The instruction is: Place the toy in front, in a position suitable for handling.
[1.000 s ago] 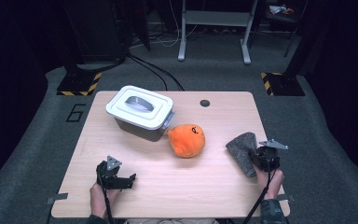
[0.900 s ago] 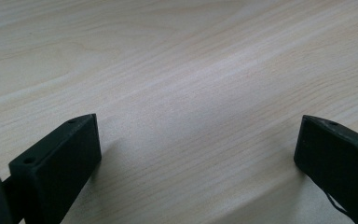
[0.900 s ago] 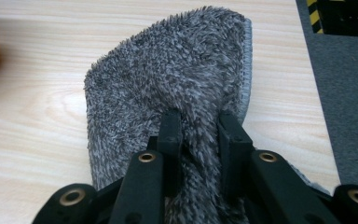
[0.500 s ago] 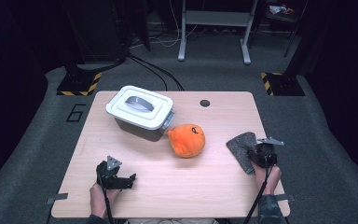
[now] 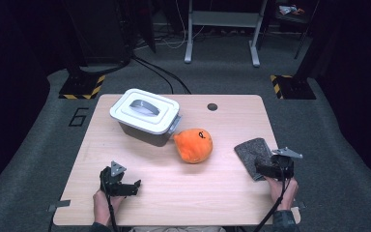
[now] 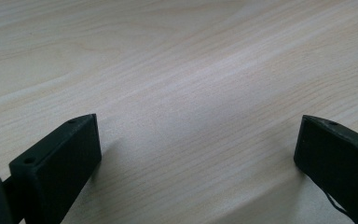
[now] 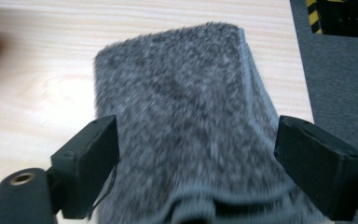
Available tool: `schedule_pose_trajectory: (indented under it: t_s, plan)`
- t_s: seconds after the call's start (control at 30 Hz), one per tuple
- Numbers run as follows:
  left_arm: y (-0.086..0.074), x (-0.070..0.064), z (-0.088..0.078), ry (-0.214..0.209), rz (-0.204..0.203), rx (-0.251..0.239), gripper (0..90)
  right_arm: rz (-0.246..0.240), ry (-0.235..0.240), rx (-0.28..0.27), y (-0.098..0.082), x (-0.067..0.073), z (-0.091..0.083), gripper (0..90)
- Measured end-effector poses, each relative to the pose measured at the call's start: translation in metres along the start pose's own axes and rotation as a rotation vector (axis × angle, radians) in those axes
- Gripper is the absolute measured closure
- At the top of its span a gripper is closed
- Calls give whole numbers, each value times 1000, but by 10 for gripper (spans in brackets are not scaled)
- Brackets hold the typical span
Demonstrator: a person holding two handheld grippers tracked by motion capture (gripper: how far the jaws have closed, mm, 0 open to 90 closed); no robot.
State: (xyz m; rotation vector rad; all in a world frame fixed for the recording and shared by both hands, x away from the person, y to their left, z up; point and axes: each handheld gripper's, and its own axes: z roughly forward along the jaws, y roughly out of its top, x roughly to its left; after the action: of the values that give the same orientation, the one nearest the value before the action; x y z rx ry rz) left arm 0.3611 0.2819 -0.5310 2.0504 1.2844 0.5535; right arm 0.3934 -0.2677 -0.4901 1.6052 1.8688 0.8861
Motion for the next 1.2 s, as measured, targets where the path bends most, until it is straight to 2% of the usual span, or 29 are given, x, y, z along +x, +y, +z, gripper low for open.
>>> schedule_pose_trajectory:
  t_s: [0.03,0.13,0.27,0.3,0.53,0.57,0.67,0.77,0.8,0.87,0.9,0.93,1.0,1.03,1.1,1.2]
  plan:
    - [0,-1,1,1,-12,-10,2,-2,4,-2,-3,1,-4,85]
    - [0,0,1,6,-7,-10,2,-32,5,-5,-14,3,-12,48]
    - [0,0,1,5,-7,-9,2,-30,11,0,-24,3,-16,23]
    - [0,-1,0,5,-8,-7,2,-30,11,6,-32,2,-18,15]
    - [0,-1,2,5,-3,-19,0,-28,-2,31,-53,0,-18,5]
    - [1,-1,1,-7,4,-8,0,-41,-3,32,-54,-1,-18,4]
    - [1,-2,0,-3,12,-4,0,-49,-8,44,-57,0,-16,2]
    - [1,-5,0,-26,-2,-18,1,-47,-9,58,-59,1,-14,4]
    - [4,-10,0,-63,-8,-30,2,-58,-10,64,-60,1,-13,5]
    - [8,-19,0,-82,4,-47,4,-63,-14,62,-60,3,-13,9]
    - [8,-19,0,-82,4,-47,7,-63,-14,62,-60,3,-13,9]
    - [15,-28,-1,-111,14,-63,8,-65,-16,62,-61,3,-12,11]
    - [21,-38,-2,-128,28,-86,10,-55,-12,63,-61,3,-12,11]
    - [21,-38,-2,-128,28,-86,13,-59,-11,61,-61,2,-12,11]
    - [32,-50,-3,-147,56,-103,16,-52,-11,62,-61,1,-11,12]
    - [40,-57,-3,-166,68,-111,19,-50,-8,60,-61,1,-11,14]
